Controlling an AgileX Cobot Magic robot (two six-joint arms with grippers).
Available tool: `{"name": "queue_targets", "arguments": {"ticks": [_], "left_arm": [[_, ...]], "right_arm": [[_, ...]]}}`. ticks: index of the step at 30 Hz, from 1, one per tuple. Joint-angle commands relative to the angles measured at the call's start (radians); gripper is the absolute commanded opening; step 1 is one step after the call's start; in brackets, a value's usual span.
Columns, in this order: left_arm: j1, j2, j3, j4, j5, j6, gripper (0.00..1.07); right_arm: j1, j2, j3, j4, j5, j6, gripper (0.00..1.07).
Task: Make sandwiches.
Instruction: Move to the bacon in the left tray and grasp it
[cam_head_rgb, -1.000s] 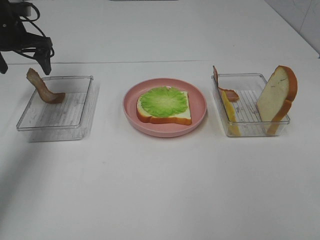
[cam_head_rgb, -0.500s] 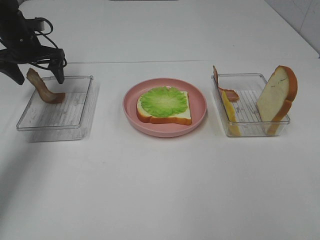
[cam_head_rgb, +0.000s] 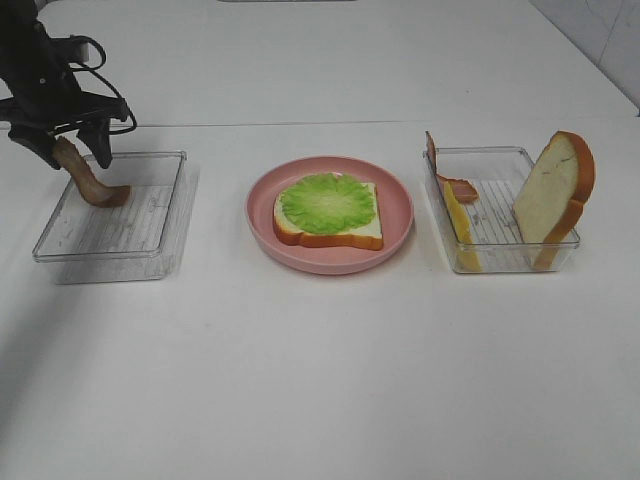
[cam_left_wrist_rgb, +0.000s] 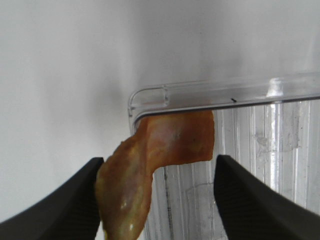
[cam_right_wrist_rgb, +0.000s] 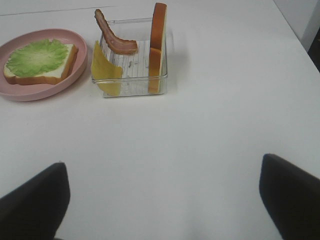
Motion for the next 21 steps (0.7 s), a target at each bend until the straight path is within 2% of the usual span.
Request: {"name": "queue_targets", "arguments": {"ticks": [1,9,12,13,14,15,16,17,18,21], "left_arm": [[0.001,0.0,-0.006,0.018,0.095,-0.003,0.55],[0.001,0.0,-0.006,0.012,0.099,-0.003,0.55],[0.001,0.0,-0.006,0.002,0.099,-0.002,0.51],[0.001,0.0,-0.006,-0.003,0.099,-0.003,0.39],[0.001,0.0,-0.006,-0.003,0.099,-0.003,0.39],[0.001,0.0,-0.006,-0.003,0.099,-0.005,0.22],[0.001,0.0,-0.006,-0.003,0.099,-0.005,0.14],[0.001,0.0,-0.006,-0.003,0.099,-0.005,0.14],[0.001,0.0,-0.006,-0.003,0.101,-0.003,0.0],[0.001,0.0,-0.006,-0.003,0.102,-0.003,0.0]], "right_arm": [[-0.005,-0.031,0.003,-0.004,-0.009,-0.01,0.96],[-0.005,-0.031,0.003,-0.004,-0.009,-0.01,0.96],[-0.005,-0.031,0.003,-0.004,-0.009,-0.01,0.96],[-0.005,-0.031,0.003,-0.004,-0.009,-0.01,0.96],[-0.005,-0.031,0.003,-0.004,-0.009,-0.01,0.96],[-0.005,-0.031,0.003,-0.004,-0.009,-0.01,0.96],[-0.005,-0.031,0.003,-0.004,-0.009,-0.01,0.96],[-0.005,-0.031,0.003,-0.004,-0.009,-0.01,0.96],[-0.005,-0.031,0.003,-0.004,-0.009,-0.01,0.96],[-0.005,-0.031,0.003,-0.004,-0.009,-0.01,0.96]]}}
